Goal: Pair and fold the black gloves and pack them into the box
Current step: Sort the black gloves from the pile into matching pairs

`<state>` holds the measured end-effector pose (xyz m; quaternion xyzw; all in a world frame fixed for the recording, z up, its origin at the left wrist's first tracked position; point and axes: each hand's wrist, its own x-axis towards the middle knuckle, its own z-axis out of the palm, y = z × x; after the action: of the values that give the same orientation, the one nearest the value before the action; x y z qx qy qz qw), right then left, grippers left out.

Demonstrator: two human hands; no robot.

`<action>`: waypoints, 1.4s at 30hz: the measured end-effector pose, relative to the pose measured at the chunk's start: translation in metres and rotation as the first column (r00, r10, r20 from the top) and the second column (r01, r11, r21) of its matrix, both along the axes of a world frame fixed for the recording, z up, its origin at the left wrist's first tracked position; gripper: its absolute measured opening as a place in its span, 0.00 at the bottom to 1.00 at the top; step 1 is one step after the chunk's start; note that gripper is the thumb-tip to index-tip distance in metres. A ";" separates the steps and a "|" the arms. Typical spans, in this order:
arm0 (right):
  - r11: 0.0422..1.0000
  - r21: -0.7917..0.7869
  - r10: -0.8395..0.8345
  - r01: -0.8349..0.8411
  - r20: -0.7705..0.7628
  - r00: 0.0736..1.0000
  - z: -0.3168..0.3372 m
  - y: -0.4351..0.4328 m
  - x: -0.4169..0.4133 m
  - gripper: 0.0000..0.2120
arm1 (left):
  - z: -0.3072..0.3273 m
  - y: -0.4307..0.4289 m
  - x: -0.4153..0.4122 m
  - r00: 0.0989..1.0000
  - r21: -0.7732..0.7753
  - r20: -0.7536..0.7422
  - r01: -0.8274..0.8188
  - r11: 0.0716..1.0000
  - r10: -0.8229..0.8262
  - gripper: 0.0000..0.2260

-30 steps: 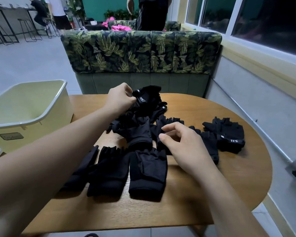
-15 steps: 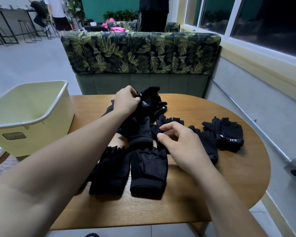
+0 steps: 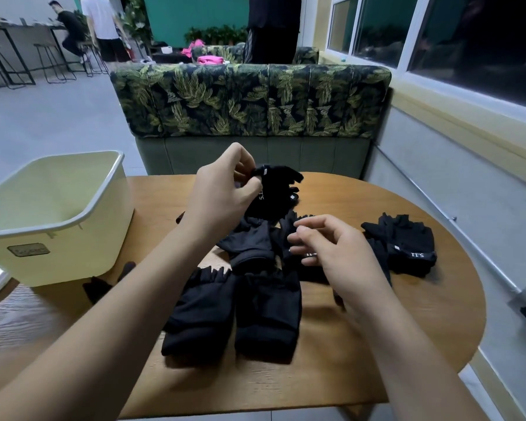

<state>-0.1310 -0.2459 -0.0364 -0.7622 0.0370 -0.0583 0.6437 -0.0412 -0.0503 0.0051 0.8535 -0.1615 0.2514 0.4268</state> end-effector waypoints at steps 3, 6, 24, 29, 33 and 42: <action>0.964 0.262 0.059 -0.042 -0.055 0.997 0.003 0.005 0.002 0.11 | -0.001 0.000 -0.037 0.995 0.006 -0.027 0.093 0.996 -0.092 0.07; 0.905 0.409 0.175 -0.117 -0.108 0.979 0.004 0.010 -0.002 0.19 | -0.008 -0.003 -0.071 0.985 0.059 -0.015 0.170 0.984 -0.170 0.08; 0.788 0.582 0.318 -0.201 -0.105 0.942 0.006 0.017 -0.012 0.21 | -0.031 0.022 -0.112 0.969 -0.213 -0.151 0.159 0.964 -0.193 0.07; 0.827 0.484 0.380 -0.286 -0.106 0.919 0.003 0.026 -0.016 0.18 | -0.034 0.021 -0.111 0.956 -0.204 -0.243 0.115 0.972 -0.164 0.05; 0.799 0.463 0.486 -0.385 -0.118 0.866 0.003 0.044 -0.023 0.17 | -0.038 0.020 -0.110 0.951 -0.221 -0.273 0.084 0.972 -0.145 0.09; 0.850 0.423 0.399 -0.314 -0.126 0.908 -0.003 0.050 -0.024 0.19 | -0.033 0.036 -0.105 0.959 -0.376 -0.249 0.030 0.926 -0.132 0.09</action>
<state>-0.1548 -0.1963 -0.0393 -0.6123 -0.0273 0.1521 0.7753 -0.1466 -0.0146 -0.0278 0.7770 -0.0871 0.1406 0.6074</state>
